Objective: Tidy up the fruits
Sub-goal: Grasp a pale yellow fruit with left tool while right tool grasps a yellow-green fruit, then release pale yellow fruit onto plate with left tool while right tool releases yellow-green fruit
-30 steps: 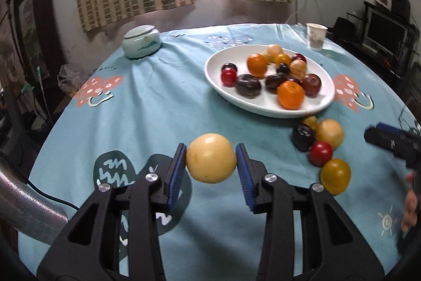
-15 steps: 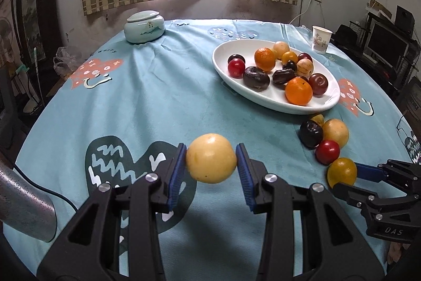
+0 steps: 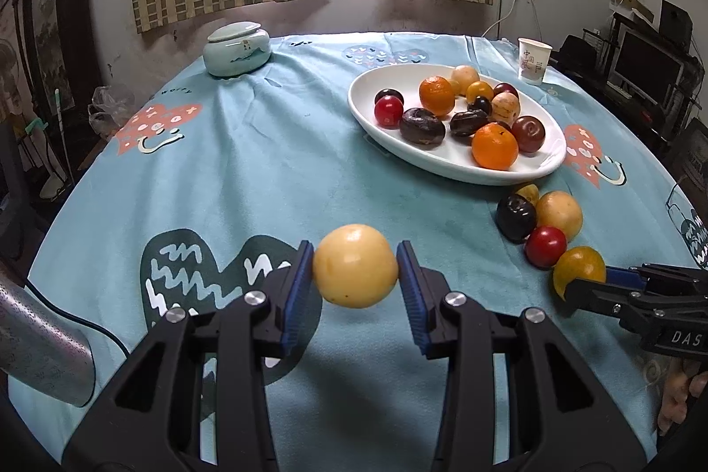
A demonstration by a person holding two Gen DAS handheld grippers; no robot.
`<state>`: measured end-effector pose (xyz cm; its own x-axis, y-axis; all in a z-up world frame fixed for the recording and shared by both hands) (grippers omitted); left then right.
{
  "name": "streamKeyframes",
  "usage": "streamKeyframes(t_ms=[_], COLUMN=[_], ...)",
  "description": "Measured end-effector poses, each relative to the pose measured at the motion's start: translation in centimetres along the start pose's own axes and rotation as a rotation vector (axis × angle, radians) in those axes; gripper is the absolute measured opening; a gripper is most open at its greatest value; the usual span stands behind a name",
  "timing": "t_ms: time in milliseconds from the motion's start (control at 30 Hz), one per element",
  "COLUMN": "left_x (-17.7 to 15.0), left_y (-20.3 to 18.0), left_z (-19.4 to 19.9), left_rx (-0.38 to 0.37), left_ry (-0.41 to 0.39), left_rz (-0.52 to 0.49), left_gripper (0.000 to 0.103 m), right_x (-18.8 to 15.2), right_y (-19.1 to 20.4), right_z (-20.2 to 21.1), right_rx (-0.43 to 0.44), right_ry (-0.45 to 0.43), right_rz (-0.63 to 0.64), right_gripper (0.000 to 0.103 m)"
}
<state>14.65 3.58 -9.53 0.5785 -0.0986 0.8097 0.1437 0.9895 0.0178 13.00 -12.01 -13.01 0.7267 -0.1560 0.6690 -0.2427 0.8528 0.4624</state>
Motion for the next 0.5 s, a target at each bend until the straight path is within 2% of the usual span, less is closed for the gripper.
streamKeyframes(t_ms=[300,500], left_x=[1.3,4.5], left_y=[-0.5,-1.6], left_z=[0.5,-0.4], left_rx=[-0.014,0.002], left_ry=[-0.029,-0.052], left_rz=[-0.016,-0.055], left_gripper=[0.039,0.039], right_x=[1.9,6.2], right_y=[-0.1,-0.7], right_z=[2.0,4.1], right_rx=[-0.032,-0.059], right_ry=[-0.098,-0.176], right_rz=[0.035,0.07], right_gripper=[0.039,0.039])
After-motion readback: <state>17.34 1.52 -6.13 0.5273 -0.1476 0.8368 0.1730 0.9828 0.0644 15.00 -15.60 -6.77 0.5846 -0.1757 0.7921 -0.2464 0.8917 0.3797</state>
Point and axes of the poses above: each gripper's, at about its wrist camera, not at the fingertips, and z roughly against the way its jaws point, y to its left, x to its top, the point moved 9 cm from there along -z, roughly the way its jaws point, and after that the axes turned 6 degrees about -y, right-handed, at the moved point
